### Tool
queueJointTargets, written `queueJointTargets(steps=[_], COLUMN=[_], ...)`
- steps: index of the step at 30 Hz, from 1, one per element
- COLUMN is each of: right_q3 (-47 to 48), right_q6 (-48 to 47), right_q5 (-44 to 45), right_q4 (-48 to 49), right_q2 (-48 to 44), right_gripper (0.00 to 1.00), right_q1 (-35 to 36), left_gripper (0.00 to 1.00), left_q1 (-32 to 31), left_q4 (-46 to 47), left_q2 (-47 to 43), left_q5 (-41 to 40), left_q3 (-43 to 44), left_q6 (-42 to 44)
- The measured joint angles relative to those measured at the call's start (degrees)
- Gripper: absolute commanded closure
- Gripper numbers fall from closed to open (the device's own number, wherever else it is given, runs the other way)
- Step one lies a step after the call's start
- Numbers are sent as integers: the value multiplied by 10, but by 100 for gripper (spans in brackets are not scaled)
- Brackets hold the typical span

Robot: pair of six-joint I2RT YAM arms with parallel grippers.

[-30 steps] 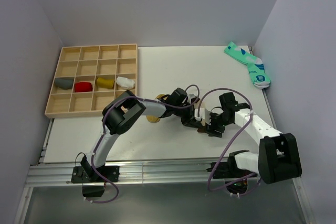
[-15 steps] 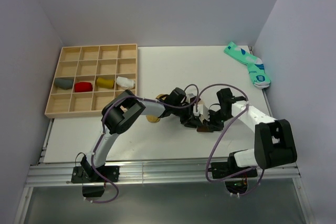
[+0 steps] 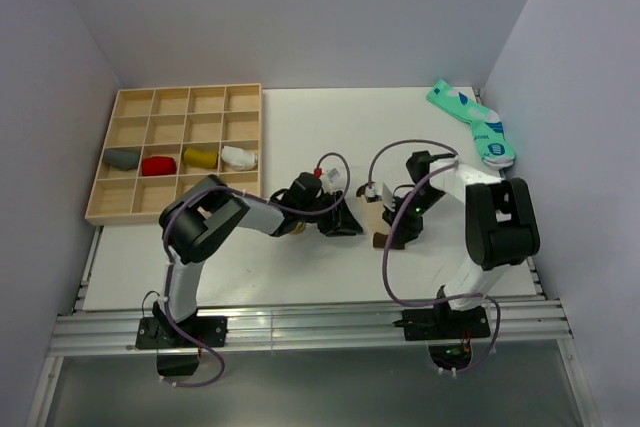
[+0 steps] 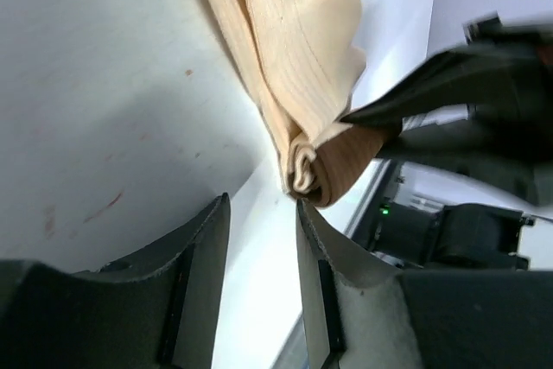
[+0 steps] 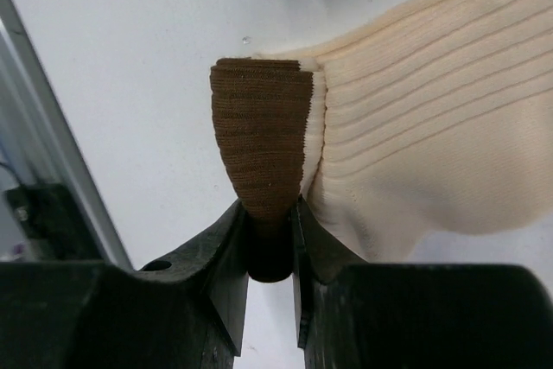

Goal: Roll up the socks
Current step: Roll the sock at the center of the board.

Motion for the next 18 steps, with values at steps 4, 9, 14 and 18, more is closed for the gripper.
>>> queueJointTargets(steps=[4,9,14,18], right_q3=[64,128,175,188], right_q6=[7,20,30,33], right_q5=[-13,-24,-32,-33], right_q4=[-60,-120,-169,-187], right_q2=[74,146,198,214], right_gripper=[80,80,79,79], right_q1=[-17,-39,-46,-46], left_gripper=[59,57,51,47], left_q1=[2,-10,-47,-62], left_q4=[73,141,194,208], left_q2=[-25,-43,-48,-47], left_q5=[-29,-64,-76,-67], left_q3=[-58,-82,-78,-57], left_q6=[32,110,198,249])
